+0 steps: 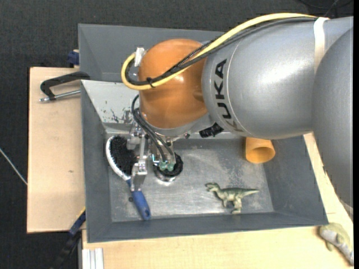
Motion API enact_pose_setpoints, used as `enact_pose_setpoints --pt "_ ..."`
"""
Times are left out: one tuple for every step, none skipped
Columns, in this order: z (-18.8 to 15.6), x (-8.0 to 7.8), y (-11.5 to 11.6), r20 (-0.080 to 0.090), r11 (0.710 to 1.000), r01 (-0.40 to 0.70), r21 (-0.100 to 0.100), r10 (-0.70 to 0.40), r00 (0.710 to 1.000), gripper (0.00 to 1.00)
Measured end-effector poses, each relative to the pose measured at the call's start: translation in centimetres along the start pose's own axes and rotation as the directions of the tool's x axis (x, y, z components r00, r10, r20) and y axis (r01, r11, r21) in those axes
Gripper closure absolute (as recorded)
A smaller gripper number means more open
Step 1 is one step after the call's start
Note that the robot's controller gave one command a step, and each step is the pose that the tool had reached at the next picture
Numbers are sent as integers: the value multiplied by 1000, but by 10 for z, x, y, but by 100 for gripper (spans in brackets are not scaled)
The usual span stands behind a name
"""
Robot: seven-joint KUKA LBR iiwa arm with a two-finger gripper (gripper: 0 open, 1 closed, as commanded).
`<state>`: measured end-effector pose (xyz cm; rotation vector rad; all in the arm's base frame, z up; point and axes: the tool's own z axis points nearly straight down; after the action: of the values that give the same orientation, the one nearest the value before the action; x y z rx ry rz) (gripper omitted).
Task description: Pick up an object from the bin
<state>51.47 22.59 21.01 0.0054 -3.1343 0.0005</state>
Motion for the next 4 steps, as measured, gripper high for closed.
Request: enact_pose_setpoints --pt "120 11 -8 30 974 -224 -12 225 974 0" --pt "108 20 -11 15 821 -570 -17 570 821 0" --pt "108 18 -23 12 744 -668 -17 668 744 0" --pt "138 20 -24 14 808 -590 -11 590 808 0"
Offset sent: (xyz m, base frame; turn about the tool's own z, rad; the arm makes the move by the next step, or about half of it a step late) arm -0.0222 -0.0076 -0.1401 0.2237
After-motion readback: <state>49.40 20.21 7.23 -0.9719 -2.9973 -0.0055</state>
